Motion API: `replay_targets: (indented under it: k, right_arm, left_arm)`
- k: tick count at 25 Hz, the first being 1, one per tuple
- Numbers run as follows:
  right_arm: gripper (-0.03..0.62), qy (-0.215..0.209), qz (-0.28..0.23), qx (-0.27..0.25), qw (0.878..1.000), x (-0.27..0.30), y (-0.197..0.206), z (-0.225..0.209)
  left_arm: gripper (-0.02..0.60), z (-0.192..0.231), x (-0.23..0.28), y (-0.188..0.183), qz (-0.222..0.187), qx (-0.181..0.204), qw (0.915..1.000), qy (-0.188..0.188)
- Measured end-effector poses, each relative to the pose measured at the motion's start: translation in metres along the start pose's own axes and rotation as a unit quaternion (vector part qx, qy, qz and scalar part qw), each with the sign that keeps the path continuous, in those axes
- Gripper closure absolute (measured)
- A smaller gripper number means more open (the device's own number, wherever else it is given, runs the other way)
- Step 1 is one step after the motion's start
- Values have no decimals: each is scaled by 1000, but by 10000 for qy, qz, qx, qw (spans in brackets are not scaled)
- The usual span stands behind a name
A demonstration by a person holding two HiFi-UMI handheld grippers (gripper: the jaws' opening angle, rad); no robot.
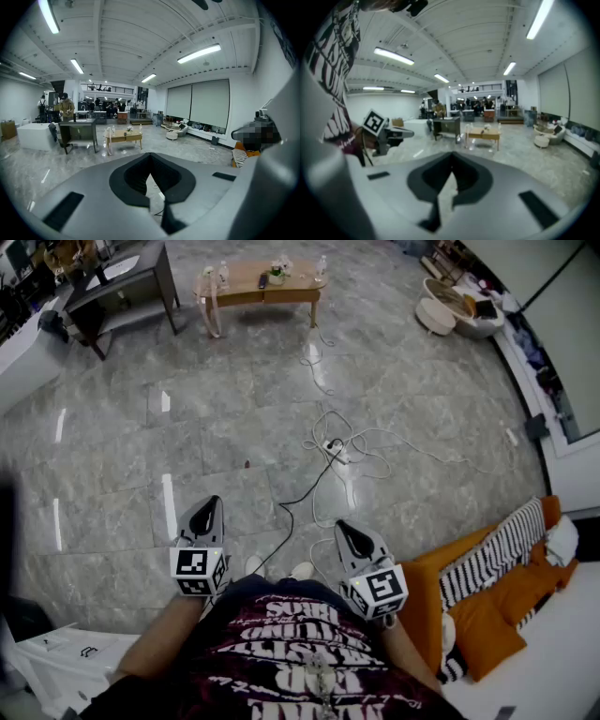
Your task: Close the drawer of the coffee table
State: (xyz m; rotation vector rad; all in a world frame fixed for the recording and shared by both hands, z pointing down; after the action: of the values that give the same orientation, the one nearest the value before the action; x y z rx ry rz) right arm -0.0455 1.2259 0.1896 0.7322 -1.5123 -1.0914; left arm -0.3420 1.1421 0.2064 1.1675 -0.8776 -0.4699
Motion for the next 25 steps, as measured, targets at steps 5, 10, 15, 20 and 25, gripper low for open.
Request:
replay_targets:
  k: [5,10,15,20,25]
  right_arm:
    - [560,-25,-41,54,10000,-32,12,-36]
    - [559,57,-102,418,9991,-61,34,-76]
    - [559,147,-221,821,9963,-70,39,-97]
    - [559,107,-332,992,9945,-68,38,-103]
    - [559,169,-343,1192,9921,-63,43,-117]
  left_arm:
    - [560,-42,8,-8,-11,-3,10000,-71]
    - [560,-84,12,-10,-19,26,10000,-48]
    - [560,-96,1,-23,-9,187,9997,-170]
    - [560,-100,-5,-30,76,324,9991,-280]
    - [560,-106,0,-28,170,421,9987,-248]
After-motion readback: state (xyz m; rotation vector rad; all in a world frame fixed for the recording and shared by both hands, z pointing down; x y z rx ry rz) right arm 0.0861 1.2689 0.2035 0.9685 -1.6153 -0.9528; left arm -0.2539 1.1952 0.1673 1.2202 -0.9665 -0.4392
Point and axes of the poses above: the fingertips, and each gripper's own axes: x forward along the fingers, z to its left, y out of its underside, the point moved 7 cm from there along -x, backward along the fingers, and after that the axes turned 12 degrees about y, right-handed, at the moved point
